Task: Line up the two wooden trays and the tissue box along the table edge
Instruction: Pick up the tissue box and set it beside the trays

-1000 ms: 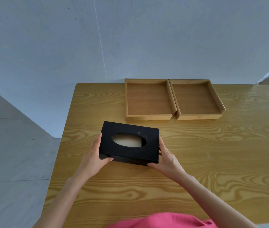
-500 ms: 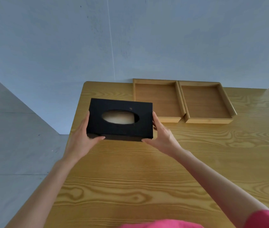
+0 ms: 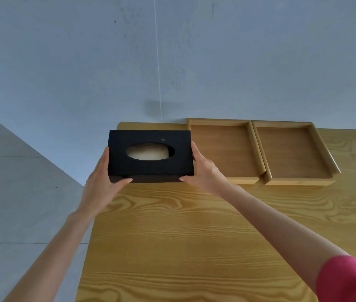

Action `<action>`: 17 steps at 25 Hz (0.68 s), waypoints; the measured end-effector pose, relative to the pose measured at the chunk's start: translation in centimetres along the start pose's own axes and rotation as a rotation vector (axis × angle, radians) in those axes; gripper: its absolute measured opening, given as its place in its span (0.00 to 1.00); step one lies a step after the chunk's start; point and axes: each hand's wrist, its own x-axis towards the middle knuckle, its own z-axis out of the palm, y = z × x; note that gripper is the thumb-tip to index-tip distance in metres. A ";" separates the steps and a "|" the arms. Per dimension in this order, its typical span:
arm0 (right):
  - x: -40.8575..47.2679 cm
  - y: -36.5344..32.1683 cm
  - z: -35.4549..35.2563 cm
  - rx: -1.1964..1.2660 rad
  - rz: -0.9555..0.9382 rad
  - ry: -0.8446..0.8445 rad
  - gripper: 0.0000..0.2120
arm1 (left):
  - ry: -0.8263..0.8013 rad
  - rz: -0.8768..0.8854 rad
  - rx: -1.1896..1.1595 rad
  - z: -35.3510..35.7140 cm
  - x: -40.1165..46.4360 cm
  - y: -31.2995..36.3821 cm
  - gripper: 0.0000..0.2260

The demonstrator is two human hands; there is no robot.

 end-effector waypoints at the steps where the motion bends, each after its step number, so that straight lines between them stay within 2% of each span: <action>1: 0.6 0.1 0.2 0.001 0.004 -0.010 0.47 | -0.005 -0.006 -0.005 0.2 0.4 -0.3 0.43; 11: 3.9 2.3 2.2 -0.115 -0.006 -0.085 0.39 | -0.086 -0.048 0.022 2.6 2.9 -2.3 0.43; 14: 3.7 2.5 3.1 -0.218 -0.056 -0.055 0.35 | -0.054 -0.028 0.207 2.9 3.2 -2.4 0.43; 17: 3.3 2.2 3.7 -0.435 -0.147 0.037 0.36 | -0.010 0.082 0.460 3.6 2.8 -1.6 0.41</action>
